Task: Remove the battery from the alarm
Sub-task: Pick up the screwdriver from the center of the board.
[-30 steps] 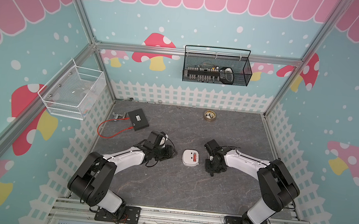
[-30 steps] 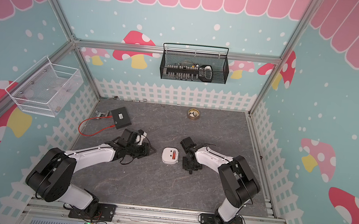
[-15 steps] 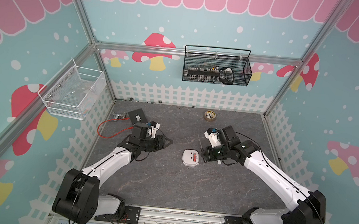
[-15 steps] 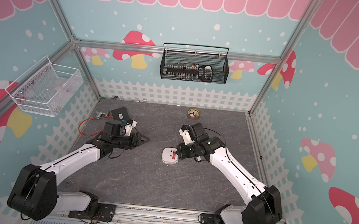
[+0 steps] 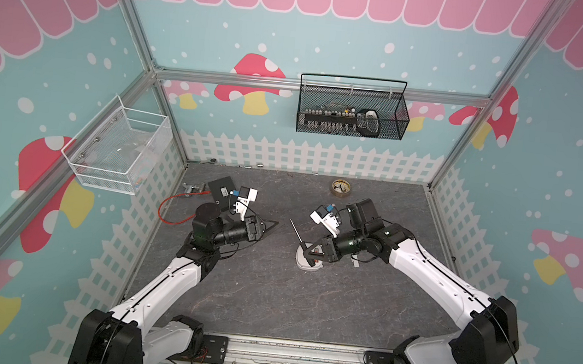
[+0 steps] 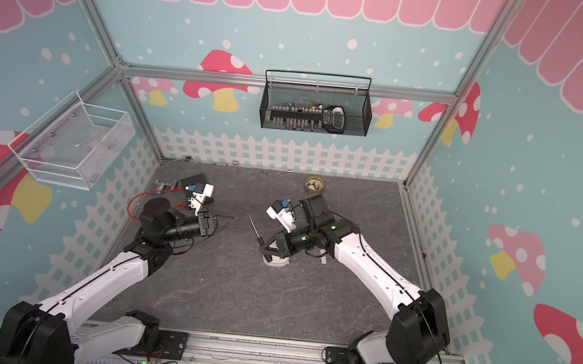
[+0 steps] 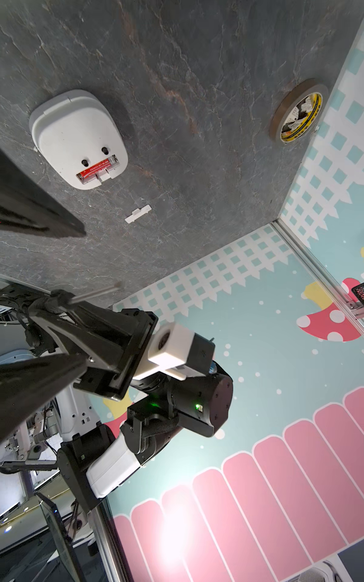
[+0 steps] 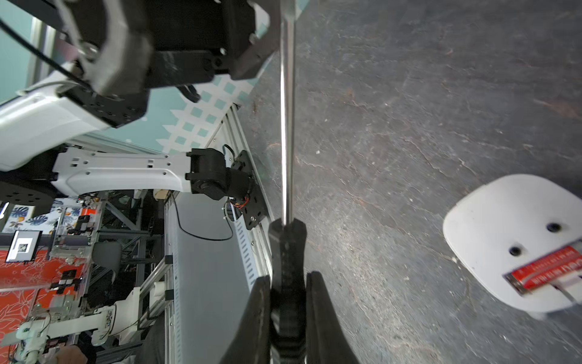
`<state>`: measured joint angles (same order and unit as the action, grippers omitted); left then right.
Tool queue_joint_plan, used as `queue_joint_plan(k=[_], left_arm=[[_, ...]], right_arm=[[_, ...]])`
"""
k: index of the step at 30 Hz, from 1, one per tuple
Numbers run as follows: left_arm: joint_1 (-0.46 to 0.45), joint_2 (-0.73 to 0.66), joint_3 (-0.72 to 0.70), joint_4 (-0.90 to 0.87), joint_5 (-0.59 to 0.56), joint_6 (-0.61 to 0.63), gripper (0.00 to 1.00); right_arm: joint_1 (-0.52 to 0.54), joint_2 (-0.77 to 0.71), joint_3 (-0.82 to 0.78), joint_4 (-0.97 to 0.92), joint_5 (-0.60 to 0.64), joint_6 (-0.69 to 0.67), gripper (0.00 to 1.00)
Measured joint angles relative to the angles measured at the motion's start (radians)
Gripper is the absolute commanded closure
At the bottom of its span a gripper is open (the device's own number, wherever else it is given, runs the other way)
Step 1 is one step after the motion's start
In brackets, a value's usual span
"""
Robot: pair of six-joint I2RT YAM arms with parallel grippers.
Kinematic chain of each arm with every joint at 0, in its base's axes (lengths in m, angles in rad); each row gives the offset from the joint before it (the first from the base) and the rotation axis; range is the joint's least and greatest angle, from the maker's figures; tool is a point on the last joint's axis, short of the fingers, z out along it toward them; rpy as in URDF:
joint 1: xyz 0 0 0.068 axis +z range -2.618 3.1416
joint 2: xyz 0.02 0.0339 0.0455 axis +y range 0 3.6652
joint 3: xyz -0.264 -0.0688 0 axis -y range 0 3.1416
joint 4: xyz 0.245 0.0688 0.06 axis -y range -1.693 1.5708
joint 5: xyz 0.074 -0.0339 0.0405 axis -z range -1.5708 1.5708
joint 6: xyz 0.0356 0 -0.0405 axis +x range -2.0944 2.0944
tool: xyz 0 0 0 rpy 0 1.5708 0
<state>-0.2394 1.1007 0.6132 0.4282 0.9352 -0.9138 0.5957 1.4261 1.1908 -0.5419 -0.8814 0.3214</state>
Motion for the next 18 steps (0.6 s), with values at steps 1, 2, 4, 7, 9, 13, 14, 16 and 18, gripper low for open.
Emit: queue_joint_plan(k=[1, 2, 4, 7, 9, 13, 14, 16, 18], left_arm=[[0.0, 0.001, -0.004, 0.006, 0.0, -0.007, 0.37], [-0.002, 0.003, -0.006, 0.019, 0.001, -0.019, 0.37], [-0.004, 0.003, -0.006, 0.04, 0.0, -0.032, 0.37], [-0.007, 0.003, -0.006, 0.082, 0.0, -0.055, 0.37], [-0.01, 0.003, -0.007, 0.114, 0.0, -0.074, 0.38], [-0.024, 0.003, -0.01, 0.188, 0.0, -0.108, 0.42], [-0.027, 0.003, -0.013, 0.205, 0.0, -0.115, 0.46], [-0.037, 0.005, -0.022, 0.241, 0.0, -0.132, 0.48], [-0.046, 0.005, -0.031, 0.264, 0.001, -0.138, 0.49]], right_arm=[[0.0, 0.0, 0.0, 0.015, -0.018, 0.0, 1.0], [0.001, 0.002, 0.0, 0.032, -0.039, 0.001, 1.0], [0.003, 0.006, 0.0, 0.055, -0.071, 0.002, 1.0], [0.011, 0.018, -0.002, 0.091, -0.113, 0.006, 1.0], [0.017, 0.026, -0.007, 0.113, -0.138, 0.012, 1.0], [0.032, 0.034, -0.028, 0.173, -0.196, 0.036, 1.0], [0.035, 0.035, -0.033, 0.19, -0.209, 0.043, 1.0], [0.042, 0.038, -0.045, 0.224, -0.237, 0.06, 1.0], [0.047, 0.04, -0.06, 0.269, -0.265, 0.083, 1.0]])
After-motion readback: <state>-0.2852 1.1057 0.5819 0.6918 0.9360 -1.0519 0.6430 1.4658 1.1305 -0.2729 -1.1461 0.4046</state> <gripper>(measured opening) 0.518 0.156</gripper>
